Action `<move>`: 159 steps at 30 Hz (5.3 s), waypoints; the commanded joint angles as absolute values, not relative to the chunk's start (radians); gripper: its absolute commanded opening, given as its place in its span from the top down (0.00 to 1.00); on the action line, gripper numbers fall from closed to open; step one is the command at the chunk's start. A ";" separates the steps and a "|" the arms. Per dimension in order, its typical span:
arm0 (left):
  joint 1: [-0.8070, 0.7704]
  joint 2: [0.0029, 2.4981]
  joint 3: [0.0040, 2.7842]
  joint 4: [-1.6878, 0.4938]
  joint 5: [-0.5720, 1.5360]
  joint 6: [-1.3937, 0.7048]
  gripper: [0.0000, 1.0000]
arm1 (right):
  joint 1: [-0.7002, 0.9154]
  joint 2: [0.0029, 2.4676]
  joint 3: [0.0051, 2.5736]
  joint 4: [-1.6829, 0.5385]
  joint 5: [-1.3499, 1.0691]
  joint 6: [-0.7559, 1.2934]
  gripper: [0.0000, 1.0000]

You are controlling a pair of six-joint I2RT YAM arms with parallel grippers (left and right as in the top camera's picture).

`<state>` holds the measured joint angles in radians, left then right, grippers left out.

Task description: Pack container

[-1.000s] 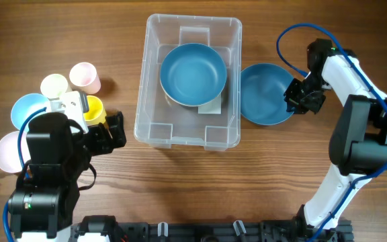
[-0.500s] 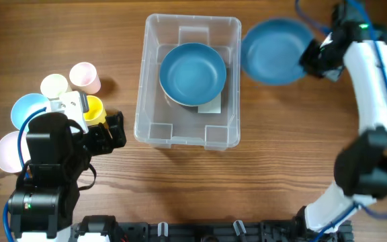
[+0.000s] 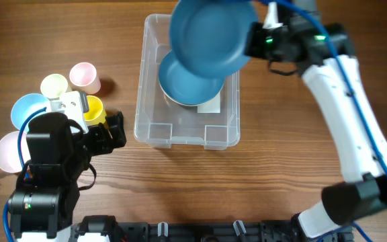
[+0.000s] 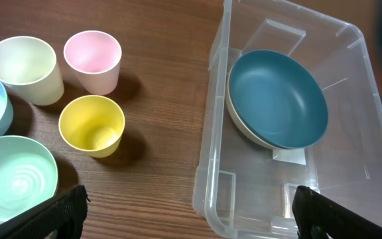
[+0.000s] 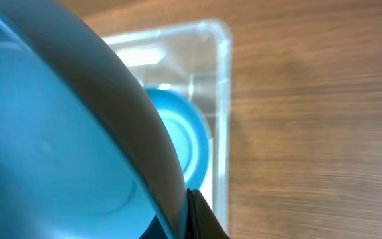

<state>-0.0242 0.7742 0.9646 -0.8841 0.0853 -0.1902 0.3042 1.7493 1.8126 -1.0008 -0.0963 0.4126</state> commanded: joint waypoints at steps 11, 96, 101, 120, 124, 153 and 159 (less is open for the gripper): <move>-0.020 0.775 0.983 -0.885 0.104 -0.199 0.00 | 0.368 1.998 1.820 -0.973 -0.066 0.339 0.76; 0.062 1.471 1.495 -1.186 -0.066 -0.344 0.00 | -0.146 1.556 1.758 -1.193 -0.009 0.340 0.31; 0.065 1.632 1.422 -1.141 0.004 -0.292 0.01 | -0.145 1.556 1.758 -1.194 -0.009 0.340 0.31; 0.063 1.921 1.421 -1.102 0.015 -0.292 0.56 | -0.145 1.556 1.758 -1.195 -0.009 0.340 0.31; 0.063 1.921 1.421 -1.104 0.015 -0.292 0.75 | -0.145 1.556 1.758 -1.195 -0.009 0.340 0.31; -0.652 1.498 1.668 -1.182 0.064 -0.213 0.96 | -0.186 1.556 1.758 -1.198 0.028 0.352 0.30; -0.762 1.691 1.668 -1.241 0.071 -0.217 0.96 | -0.186 1.556 1.758 -1.206 0.028 0.350 0.30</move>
